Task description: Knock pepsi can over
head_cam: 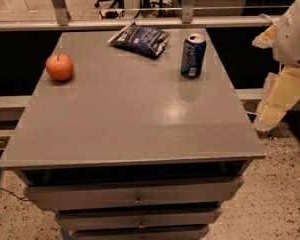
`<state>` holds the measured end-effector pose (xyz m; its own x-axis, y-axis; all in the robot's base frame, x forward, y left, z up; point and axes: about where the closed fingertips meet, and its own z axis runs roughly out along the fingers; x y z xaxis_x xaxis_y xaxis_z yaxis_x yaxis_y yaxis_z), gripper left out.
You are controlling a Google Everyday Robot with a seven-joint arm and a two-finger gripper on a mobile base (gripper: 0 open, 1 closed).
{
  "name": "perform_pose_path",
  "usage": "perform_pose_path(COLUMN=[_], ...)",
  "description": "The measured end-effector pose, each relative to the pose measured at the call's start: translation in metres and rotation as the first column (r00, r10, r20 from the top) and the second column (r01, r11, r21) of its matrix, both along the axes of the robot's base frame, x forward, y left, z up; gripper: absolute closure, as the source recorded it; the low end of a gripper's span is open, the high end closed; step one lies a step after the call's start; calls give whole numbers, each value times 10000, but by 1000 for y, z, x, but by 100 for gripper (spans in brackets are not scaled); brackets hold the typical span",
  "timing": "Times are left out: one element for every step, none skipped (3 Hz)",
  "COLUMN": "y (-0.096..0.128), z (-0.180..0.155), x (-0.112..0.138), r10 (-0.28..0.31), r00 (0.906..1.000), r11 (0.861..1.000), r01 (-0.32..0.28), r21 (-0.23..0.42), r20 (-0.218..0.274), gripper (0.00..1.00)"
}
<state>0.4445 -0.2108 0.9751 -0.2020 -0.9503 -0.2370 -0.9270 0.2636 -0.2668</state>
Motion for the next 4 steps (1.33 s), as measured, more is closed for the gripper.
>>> perform_pose_path(y=[12, 26, 34, 45], z=[-12, -28, -39, -46], x=[30, 92, 147, 179], r10=[309, 396, 72, -153], r00=[9984, 9935, 9904, 9919], r11=[9971, 9789, 9490, 9030], r01=[-341, -600, -502, -405], r21=[685, 1956, 3114, 4277], r20=[464, 1064, 1377, 1263], gripper=[0, 0, 0, 0])
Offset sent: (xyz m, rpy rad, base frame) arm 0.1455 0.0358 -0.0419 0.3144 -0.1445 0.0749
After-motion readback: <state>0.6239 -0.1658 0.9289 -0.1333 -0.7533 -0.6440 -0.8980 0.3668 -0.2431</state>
